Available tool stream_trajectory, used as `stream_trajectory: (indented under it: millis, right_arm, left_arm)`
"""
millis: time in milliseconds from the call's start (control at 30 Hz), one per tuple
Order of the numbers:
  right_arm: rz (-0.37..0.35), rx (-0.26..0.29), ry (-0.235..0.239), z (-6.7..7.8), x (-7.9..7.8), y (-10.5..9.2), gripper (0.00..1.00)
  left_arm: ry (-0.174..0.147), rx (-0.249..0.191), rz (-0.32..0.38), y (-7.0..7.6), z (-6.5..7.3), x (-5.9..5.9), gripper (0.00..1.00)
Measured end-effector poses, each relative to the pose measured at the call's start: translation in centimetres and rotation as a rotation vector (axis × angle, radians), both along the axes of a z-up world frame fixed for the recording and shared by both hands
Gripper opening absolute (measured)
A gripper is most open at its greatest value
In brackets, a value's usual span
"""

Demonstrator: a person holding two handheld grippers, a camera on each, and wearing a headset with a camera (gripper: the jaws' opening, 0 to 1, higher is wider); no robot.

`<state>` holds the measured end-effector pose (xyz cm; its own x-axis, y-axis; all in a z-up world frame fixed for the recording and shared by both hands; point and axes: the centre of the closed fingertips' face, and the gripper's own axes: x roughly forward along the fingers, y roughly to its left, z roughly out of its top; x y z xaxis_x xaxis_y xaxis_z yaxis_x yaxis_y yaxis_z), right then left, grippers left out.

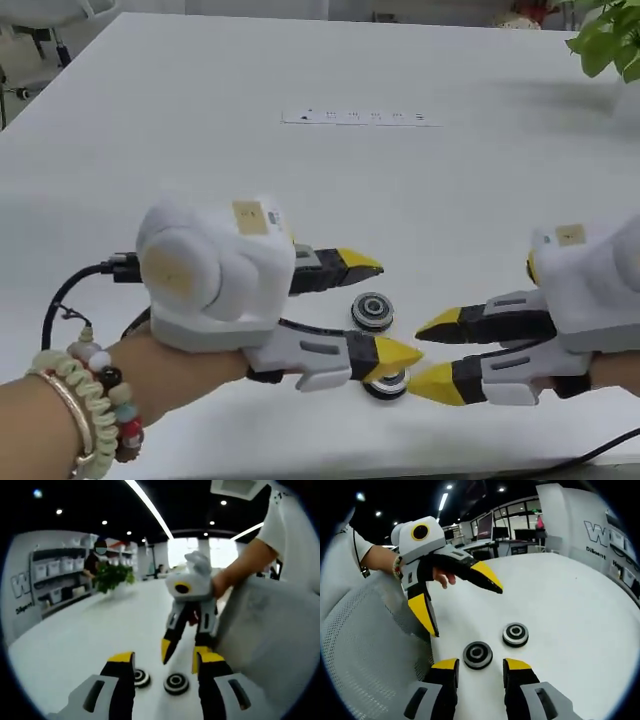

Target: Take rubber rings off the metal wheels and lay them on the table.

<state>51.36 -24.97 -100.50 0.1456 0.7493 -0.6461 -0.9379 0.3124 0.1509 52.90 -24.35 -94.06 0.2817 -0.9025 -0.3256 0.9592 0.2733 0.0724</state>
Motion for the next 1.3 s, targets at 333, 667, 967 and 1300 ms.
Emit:
stream_trajectory:
  millis: [333, 667, 967, 1300]
  right_arm:
    - [0.044, -0.057, -0.019, -1.4, -0.3, 0.2, 0.3]
    - [0.054, -0.061, -0.016, -1.6, -0.4, 0.5, 0.25]
    - [0.031, -0.053, -0.016, -1.4, 0.1, 0.3, 0.22]
    - [0.04, -0.057, -0.017, -1.7, -0.1, 0.4, 0.21]
  left_arm:
    - [0.028, 0.09, -0.029, -0.2, -3.2, -0.2, 0.39]
    - [0.027, 0.197, -0.082, -0.3, -6.1, -0.9, 0.25]
    - [0.071, 0.151, -0.046, -0.1, -6.1, -0.6, 0.2]
    - [0.092, 0.128, -0.059, -0.2, -6.3, -1.1, 0.15]
